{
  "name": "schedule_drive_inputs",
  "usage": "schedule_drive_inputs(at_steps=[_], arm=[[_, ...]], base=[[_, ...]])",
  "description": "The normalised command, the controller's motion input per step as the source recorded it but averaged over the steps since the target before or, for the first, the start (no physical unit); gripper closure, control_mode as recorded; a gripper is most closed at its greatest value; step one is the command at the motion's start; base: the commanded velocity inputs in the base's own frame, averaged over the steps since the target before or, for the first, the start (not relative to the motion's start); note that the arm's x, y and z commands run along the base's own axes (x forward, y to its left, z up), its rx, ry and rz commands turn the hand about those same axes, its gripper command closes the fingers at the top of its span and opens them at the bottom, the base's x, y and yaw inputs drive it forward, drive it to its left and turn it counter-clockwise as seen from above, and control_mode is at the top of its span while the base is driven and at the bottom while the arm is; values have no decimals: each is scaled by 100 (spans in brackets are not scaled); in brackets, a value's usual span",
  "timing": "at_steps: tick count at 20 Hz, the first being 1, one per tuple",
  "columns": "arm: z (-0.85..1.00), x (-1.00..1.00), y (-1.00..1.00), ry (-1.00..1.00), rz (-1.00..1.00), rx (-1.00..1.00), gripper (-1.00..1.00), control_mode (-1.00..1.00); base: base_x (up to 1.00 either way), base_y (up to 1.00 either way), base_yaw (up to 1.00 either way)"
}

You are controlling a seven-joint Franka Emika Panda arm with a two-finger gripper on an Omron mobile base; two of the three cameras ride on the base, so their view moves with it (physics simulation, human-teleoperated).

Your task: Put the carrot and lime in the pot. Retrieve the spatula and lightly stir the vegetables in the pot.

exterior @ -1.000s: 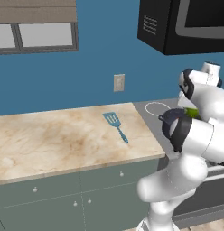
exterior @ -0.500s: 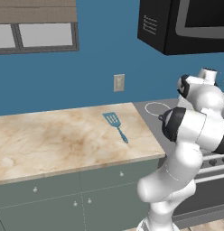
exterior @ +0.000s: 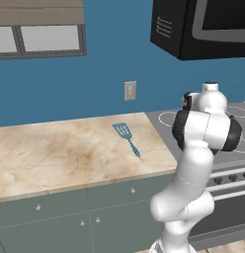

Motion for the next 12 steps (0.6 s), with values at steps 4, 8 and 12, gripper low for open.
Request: schedule_drive_inputs(at_steps=[4, 8, 12], arm=[[-32, 15, -23, 5, -2, -8, 100, -100], [-30, 31, -17, 12, -2, -2, 100, -100], [-22, 29, -19, 14, -3, 0, 100, -100]], base=[[0, 0, 0], [0, 0, 0], [0, 0, 0]])
